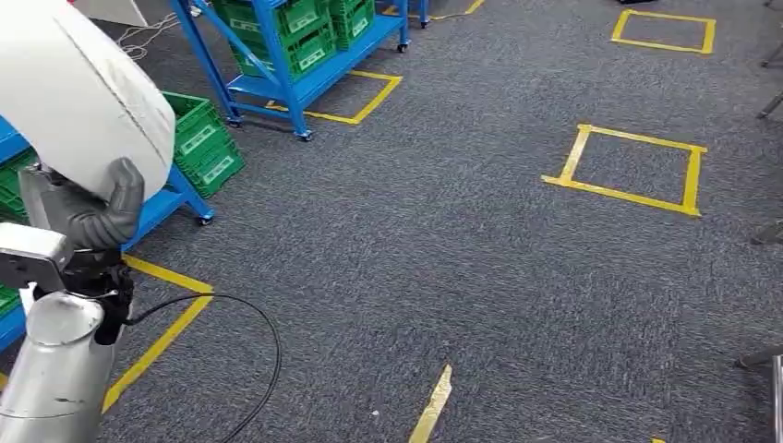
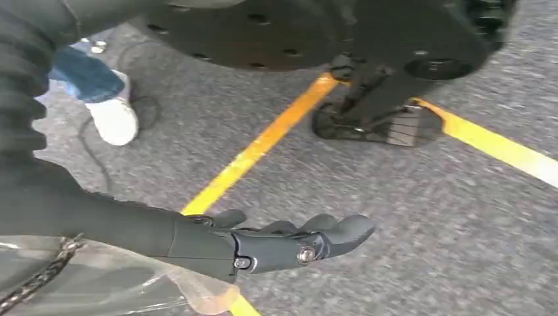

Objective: Take the parts from the cabinet and place them on the table.

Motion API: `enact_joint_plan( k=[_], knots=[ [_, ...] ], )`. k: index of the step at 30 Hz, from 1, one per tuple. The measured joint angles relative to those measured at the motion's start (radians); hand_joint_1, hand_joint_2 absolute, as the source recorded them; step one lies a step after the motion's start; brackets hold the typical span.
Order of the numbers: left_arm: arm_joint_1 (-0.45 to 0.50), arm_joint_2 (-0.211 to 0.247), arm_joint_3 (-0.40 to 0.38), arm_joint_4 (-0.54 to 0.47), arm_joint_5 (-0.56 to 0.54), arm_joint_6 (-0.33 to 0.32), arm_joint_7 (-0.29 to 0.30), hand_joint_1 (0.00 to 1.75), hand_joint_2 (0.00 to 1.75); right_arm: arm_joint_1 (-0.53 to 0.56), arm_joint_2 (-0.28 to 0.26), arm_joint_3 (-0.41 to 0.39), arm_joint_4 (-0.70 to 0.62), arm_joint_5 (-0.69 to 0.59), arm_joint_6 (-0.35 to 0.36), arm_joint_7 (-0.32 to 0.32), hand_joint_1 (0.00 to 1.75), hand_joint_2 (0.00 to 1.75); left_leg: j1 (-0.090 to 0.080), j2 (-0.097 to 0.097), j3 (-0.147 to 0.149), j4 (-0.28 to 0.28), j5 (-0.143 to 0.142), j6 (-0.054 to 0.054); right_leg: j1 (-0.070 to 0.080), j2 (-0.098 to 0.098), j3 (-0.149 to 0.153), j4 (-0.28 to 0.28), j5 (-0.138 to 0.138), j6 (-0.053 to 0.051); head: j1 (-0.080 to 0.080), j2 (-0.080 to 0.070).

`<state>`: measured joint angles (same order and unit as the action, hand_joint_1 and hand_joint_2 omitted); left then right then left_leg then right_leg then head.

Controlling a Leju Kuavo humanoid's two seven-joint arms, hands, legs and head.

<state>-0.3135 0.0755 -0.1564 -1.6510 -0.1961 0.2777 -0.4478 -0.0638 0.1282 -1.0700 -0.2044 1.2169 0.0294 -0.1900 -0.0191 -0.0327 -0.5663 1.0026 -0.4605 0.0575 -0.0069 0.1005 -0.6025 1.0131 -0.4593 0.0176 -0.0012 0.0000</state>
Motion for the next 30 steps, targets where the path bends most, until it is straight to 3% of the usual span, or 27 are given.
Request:
enact_joint_plan(
  k=[1, 2, 3, 5, 6, 7, 8, 9, 10, 11, 12, 15, 16, 17, 19, 20, 21, 22, 23, 25, 26, 27, 30],
  knots=[
    [0.002, 0.000, 0.000, -0.002, 0.001, 0.000, 0.000, 1.75, 1.75, 0.002, -0.005, -0.002, -0.001, -0.001, -0.001, 0.002, 0.00, 1.75, 0.010, 0.014, 0.010, -0.021, 0.010, -0.010, 0.001, -0.027, -0.014, 0.016, -0.011, -0.003, 0.000, 0.000],
    [0.002, 0.000, 0.000, -0.002, 0.003, 0.000, -0.003, 1.75, 1.75, 0.001, -0.007, -0.003, -0.002, 0.000, -0.001, 0.005, 0.00, 1.75, 0.010, 0.019, 0.012, -0.027, 0.012, -0.009, 0.005, -0.061, -0.033, 0.055, -0.042, 0.003, 0.003, 0.000],
    [0.005, 0.001, 0.001, -0.003, 0.007, -0.003, -0.004, 1.75, 1.75, -0.002, -0.009, -0.006, -0.002, -0.001, -0.002, 0.008, 0.00, 1.75, 0.011, 0.029, 0.011, -0.026, 0.012, -0.009, 0.002, -0.077, -0.067, 0.125, -0.078, 0.011, 0.003, 0.000],
    [0.014, 0.003, 0.005, -0.004, 0.008, -0.003, -0.005, 1.75, 1.75, -0.002, -0.011, -0.008, -0.003, -0.003, -0.002, 0.009, 0.00, 1.75, 0.011, 0.050, 0.010, -0.026, 0.010, -0.009, -0.005, -0.089, -0.135, 0.266, -0.136, 0.023, 0.002, 0.000],
    [0.018, 0.003, 0.005, -0.005, 0.008, -0.004, -0.005, 1.75, 1.75, -0.002, -0.012, -0.010, -0.003, -0.007, -0.002, 0.009, 0.00, 1.75, 0.013, 0.058, 0.010, -0.025, 0.010, -0.010, -0.009, -0.091, -0.151, 0.299, -0.139, 0.029, 0.003, 0.000],
    [0.020, 0.003, 0.006, -0.005, 0.009, -0.005, -0.005, 1.75, 1.75, -0.002, -0.013, -0.011, -0.004, -0.007, -0.002, 0.011, 0.00, 1.75, 0.015, 0.066, 0.010, -0.024, 0.008, -0.013, -0.013, -0.094, -0.143, 0.286, -0.122, 0.035, 0.002, 0.000],
    [0.022, 0.004, 0.006, -0.005, 0.010, -0.006, -0.006, 1.75, 1.75, -0.003, -0.015, -0.012, -0.005, -0.007, -0.002, 0.018, 0.00, 1.75, 0.019, 0.075, 0.010, -0.021, 0.006, -0.019, -0.018, -0.099, -0.109, 0.226, -0.083, 0.041, 0.002, 0.000],
    [0.022, 0.003, 0.006, -0.005, 0.012, -0.008, -0.006, 1.75, 1.75, -0.002, -0.016, -0.014, -0.005, -0.007, -0.003, 0.019, 0.00, 1.75, 0.024, 0.083, 0.010, -0.014, 0.000, -0.027, -0.024, -0.112, -0.055, 0.130, -0.038, 0.048, 0.002, 0.000],
    [0.022, 0.004, 0.007, -0.007, 0.013, -0.010, -0.006, 1.75, 1.75, -0.002, -0.016, -0.015, -0.006, -0.007, -0.003, 0.019, 0.00, 1.75, 0.027, 0.090, 0.010, -0.002, -0.007, -0.038, -0.028, -0.138, -0.003, 0.037, -0.008, 0.055, 0.003, 0.000],
    [0.022, 0.005, 0.010, -0.008, 0.016, -0.012, -0.007, 1.75, 1.75, -0.004, -0.013, -0.015, -0.006, -0.007, -0.003, 0.019, 0.00, 1.75, 0.020, 0.094, 0.005, 0.006, -0.014, -0.048, -0.014, -0.156, 0.011, 0.021, -0.035, 0.053, 0.008, 0.000],
    [0.022, 0.008, 0.014, -0.010, 0.017, -0.013, -0.008, 1.75, 1.75, -0.005, -0.013, -0.015, -0.006, -0.007, -0.003, 0.019, 0.00, 1.75, 0.018, 0.099, 0.000, 0.018, -0.016, -0.054, -0.018, -0.138, 0.009, 0.019, -0.026, 0.028, 0.003, 0.000],
    [0.023, 0.006, 0.016, -0.013, 0.017, -0.016, -0.009, 1.75, 1.75, 0.001, -0.015, -0.016, -0.006, -0.007, -0.003, 0.019, 0.00, 1.75, 0.022, 0.116, 0.003, 0.018, -0.016, -0.060, -0.015, -0.119, 0.004, 0.024, -0.026, 0.005, 0.003, 0.000],
    [0.023, 0.007, 0.018, -0.014, 0.018, -0.016, -0.009, 1.75, 1.75, 0.001, -0.015, -0.017, -0.007, -0.007, -0.003, 0.019, 0.00, 1.75, 0.026, 0.108, 0.003, 0.024, -0.028, -0.066, -0.017, -0.112, 0.005, 0.021, -0.022, -0.003, 0.002, 0.000],
    [0.023, 0.008, 0.018, -0.015, 0.018, -0.017, -0.009, 1.75, 1.75, 0.001, -0.015, -0.018, -0.007, -0.007, -0.003, 0.019, 0.00, 1.75, 0.029, 0.079, -0.007, 0.053, -0.054, -0.069, -0.017, -0.105, 0.005, 0.021, -0.021, -0.007, 0.000, 0.000],
    [0.025, 0.011, 0.019, -0.015, 0.021, -0.018, -0.011, 1.75, 1.75, -0.003, -0.015, -0.022, -0.007, -0.005, -0.003, 0.018, 0.00, 1.75, 0.029, 0.048, -0.070, 0.203, -0.134, -0.071, -0.014, -0.089, 0.004, 0.021, -0.020, -0.014, -0.002, 0.000],
    [0.029, 0.010, 0.019, -0.015, 0.026, -0.019, -0.011, 1.75, 1.75, -0.003, -0.015, -0.023, -0.007, -0.005, -0.003, 0.018, 0.00, 1.75, 0.029, 0.043, -0.105, 0.280, -0.163, -0.070, -0.011, -0.082, 0.004, 0.021, -0.020, -0.016, -0.002, 0.000],
    [0.033, 0.010, 0.020, -0.015, 0.029, -0.021, -0.011, 1.75, 1.75, -0.002, -0.015, -0.024, -0.007, -0.005, -0.003, 0.016, 0.00, 1.75, 0.028, 0.041, -0.130, 0.332, -0.172, -0.065, -0.008, -0.071, 0.004, 0.021, -0.020, -0.017, -0.002, 0.000],
    [0.035, 0.010, 0.021, -0.015, 0.029, -0.021, -0.011, 1.75, 1.75, -0.001, -0.015, -0.025, -0.007, -0.003, -0.003, 0.016, 0.00, 1.75, 0.027, 0.040, -0.130, 0.326, -0.154, -0.059, -0.005, -0.061, 0.004, 0.021, -0.019, -0.018, -0.002, 0.000],
    [0.035, 0.010, 0.021, -0.015, 0.029, -0.022, -0.011, 1.75, 1.75, -0.001, -0.015, -0.025, -0.007, -0.002, -0.002, 0.016, 0.00, 1.75, 0.024, 0.037, -0.113, 0.283, -0.118, -0.051, -0.003, -0.051, 0.005, 0.021, -0.019, -0.018, -0.002, 0.000],
    [0.034, 0.010, 0.023, -0.017, 0.030, -0.023, -0.011, 1.75, 1.75, -0.003, -0.015, -0.025, -0.007, -0.002, -0.002, 0.016, 0.00, 1.75, 0.014, 0.012, -0.042, 0.120, -0.020, -0.031, -0.002, -0.031, 0.011, 0.021, -0.019, -0.018, -0.002, 0.000],
    [0.033, 0.011, 0.024, -0.019, 0.031, -0.024, -0.012, 1.75, 1.75, -0.003, -0.013, -0.025, -0.007, -0.002, 0.000, 0.016, 0.00, 1.75, 0.009, -0.027, -0.018, 0.061, -0.004, -0.022, -0.006, -0.026, 0.009, 0.019, -0.018, -0.017, -0.001, 0.000],
    [0.033, 0.011, 0.025, -0.021, 0.033, -0.024, -0.014, 1.75, 1.75, -0.005, -0.011, -0.025, -0.007, -0.002, 0.000, 0.016, 0.00, 1.75, 0.010, -0.027, -0.015, 0.051, -0.003, -0.020, -0.002, -0.016, 0.004, 0.021, -0.016, -0.014, 0.001, 0.000],
    [0.029, 0.010, 0.025, -0.024, 0.043, -0.039, -0.015, 1.75, 1.75, -0.001, -0.010, -0.026, -0.007, 0.000, 0.001, 0.018, 0.00, 1.75, 0.004, -0.008, -0.009, 0.023, -0.014, -0.018, -0.010, 0.002, -0.010, 0.014, -0.005, 0.004, -0.004, 0.000]
  ],
)
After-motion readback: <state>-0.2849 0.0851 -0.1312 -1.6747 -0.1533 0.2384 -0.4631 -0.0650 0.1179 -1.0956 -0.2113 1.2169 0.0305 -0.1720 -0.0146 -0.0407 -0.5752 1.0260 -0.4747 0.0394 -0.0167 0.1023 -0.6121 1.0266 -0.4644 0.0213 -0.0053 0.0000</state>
